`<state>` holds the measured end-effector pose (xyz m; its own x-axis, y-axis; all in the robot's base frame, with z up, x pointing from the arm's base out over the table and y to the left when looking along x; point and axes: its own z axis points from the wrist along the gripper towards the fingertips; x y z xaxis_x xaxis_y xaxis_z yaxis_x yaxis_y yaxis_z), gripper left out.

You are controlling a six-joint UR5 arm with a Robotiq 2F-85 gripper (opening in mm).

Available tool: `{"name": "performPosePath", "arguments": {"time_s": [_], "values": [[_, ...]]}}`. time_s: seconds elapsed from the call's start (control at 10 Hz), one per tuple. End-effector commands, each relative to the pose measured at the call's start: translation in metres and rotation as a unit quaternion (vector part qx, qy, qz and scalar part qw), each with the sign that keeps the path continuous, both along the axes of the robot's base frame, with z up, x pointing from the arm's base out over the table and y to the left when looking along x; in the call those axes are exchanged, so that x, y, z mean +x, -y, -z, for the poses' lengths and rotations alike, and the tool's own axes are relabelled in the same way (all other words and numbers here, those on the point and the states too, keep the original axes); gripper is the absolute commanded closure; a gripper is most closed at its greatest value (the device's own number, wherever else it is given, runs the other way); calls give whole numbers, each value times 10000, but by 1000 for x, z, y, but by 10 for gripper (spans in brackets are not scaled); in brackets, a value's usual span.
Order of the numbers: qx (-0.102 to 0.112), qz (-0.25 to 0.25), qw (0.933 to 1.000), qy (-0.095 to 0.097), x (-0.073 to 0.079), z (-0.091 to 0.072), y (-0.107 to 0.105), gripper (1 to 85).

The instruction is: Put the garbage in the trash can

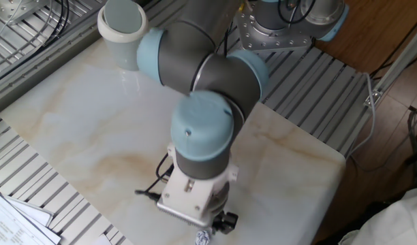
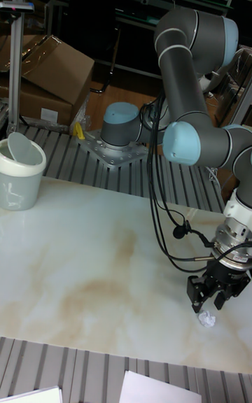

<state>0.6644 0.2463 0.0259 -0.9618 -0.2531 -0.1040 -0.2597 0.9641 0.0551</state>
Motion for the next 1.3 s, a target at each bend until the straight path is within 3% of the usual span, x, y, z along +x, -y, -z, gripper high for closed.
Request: {"name": "performPosePath", "arguments": {"time_s": [0.0,0.4,0.7,0.8,0.9,1.1,1.2], "values": [[20,57,10000,57,12,5,-10,327],[12,54,9999,111,18,16,-11,340],[9,99,9999,108,17,20,-15,420],[-2,70,9999,133,17,20,-14,577],[5,55,9999,134,16,21,-12,843],[70,-127,9998,140,11,12,-2,843],[49,-230,9997,2,-2,-4,11,843]]}}
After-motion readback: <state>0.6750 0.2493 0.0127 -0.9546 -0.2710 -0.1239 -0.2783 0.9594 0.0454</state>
